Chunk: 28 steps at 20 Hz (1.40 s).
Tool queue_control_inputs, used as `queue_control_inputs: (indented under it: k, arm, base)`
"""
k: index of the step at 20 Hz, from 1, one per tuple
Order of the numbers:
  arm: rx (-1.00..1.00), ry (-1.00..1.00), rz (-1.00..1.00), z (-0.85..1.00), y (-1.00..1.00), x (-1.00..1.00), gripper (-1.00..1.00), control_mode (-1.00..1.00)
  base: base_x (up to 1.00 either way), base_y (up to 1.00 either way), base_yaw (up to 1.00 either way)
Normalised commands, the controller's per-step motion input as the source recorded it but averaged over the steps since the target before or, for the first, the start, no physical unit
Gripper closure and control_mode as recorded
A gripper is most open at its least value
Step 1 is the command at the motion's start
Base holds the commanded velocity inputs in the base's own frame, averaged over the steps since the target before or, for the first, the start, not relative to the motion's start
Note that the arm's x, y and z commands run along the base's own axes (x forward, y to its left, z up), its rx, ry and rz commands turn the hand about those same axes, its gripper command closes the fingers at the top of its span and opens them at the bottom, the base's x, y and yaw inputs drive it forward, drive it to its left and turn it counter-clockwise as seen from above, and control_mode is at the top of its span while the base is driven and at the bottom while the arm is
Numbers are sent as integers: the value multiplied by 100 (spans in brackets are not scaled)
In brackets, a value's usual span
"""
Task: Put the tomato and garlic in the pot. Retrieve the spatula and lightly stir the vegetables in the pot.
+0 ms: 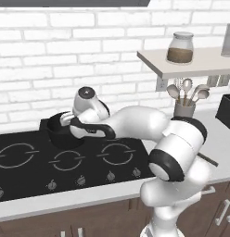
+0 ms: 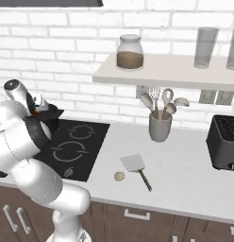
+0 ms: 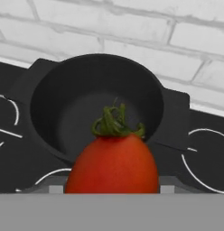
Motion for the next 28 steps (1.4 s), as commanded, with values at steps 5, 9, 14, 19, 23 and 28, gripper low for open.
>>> queue_control_inputs:
  k: [5, 9, 14, 19, 23, 28]
  arm:
    - [0, -2, 0, -41, 25, 35, 100, -100]
    - [0, 0, 0, -23, 14, 36, 100, -100]
    - [0, 3, 0, -18, 10, 44, 100, -100]
    - [0, 6, -1, -10, 3, 33, -100, -100]
    - [0, 4, -4, 10, 0, 0, -100, -100]
    - [2, 2, -5, 37, -3, 0, -100, -100]
  base:
    - [0, 0, 0]
    - [0, 0, 0]
    - [0, 0, 0]
    - [0, 0, 0]
    - [0, 0, 0]
    - [0, 0, 0]
